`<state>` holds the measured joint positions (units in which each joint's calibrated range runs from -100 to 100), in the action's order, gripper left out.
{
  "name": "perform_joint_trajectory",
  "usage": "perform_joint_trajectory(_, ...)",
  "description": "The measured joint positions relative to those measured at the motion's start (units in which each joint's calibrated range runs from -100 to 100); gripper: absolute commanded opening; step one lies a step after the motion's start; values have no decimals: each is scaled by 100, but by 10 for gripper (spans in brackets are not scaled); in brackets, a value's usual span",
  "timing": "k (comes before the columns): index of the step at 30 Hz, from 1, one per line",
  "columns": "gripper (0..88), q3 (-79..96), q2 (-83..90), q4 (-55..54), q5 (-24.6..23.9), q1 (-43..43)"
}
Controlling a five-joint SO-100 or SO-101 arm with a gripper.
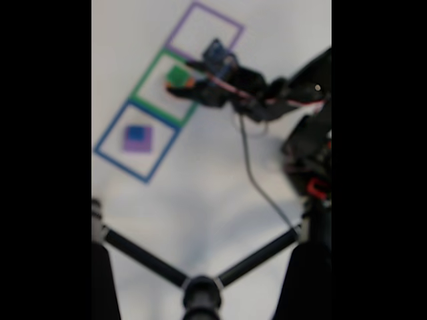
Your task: Tower of hanoi
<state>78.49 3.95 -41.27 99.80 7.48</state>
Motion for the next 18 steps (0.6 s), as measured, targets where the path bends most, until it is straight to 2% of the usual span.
perform_joint_trajectory(10, 96, -9, -67, 0, 0, -224)
perform_joint_trajectory(18, 68, -9, -67, 0, 0, -272)
